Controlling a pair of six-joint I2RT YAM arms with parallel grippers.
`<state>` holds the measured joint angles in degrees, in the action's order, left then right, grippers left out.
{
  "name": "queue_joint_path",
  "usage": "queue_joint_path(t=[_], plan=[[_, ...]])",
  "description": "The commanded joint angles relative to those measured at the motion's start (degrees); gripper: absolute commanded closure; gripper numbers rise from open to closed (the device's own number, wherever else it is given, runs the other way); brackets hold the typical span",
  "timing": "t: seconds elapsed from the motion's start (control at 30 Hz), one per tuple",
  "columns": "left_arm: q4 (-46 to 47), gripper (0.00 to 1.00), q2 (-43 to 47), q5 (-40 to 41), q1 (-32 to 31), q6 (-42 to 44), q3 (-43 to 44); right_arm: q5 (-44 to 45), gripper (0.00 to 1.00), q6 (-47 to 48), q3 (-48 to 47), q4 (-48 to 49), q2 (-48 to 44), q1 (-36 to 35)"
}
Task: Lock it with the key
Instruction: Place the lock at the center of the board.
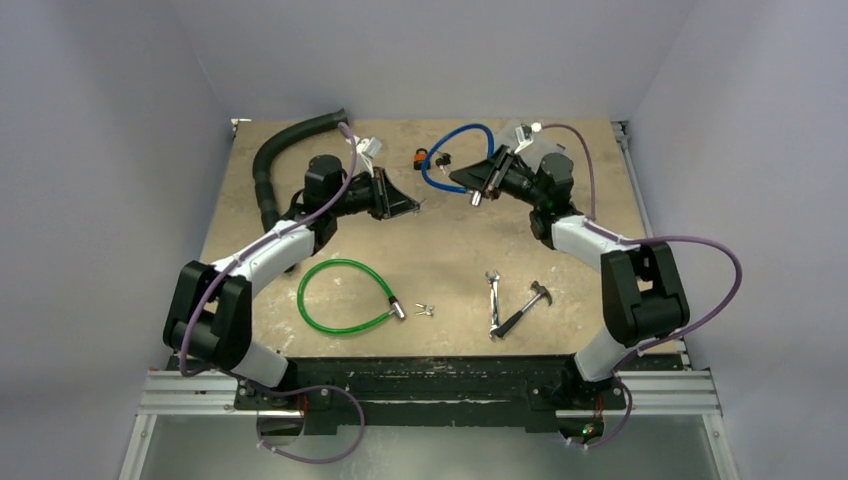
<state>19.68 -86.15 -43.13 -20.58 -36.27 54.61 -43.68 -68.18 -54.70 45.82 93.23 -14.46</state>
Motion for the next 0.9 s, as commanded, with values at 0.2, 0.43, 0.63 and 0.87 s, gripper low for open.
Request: queue_joint_path(t=[0.2,0.43,0.63,0.87], plan=[[-4.25,1.00,-1.46,8.87,0.71,2.17,-3.50,5.98,1.00,6.12,5.76,0.62,0.98,-1.29],[-4.18,1.00,-1.48,8.43,0.72,1.85,-4.76,7.57,1.00,6.59,11.54,2.68,-1.66,-2.56],[-4.03,1.00,-2.49,8.57,0.72,1.65,-4.92,8.58,1.00,6.66,14.52,4.27,-1.53,-3.02],[-4.75,1.00,-2.27,8.86,0.72,2.06,-5.12,8.25,1.00,5.40,14.88,6.65,1.45,-3.72]])
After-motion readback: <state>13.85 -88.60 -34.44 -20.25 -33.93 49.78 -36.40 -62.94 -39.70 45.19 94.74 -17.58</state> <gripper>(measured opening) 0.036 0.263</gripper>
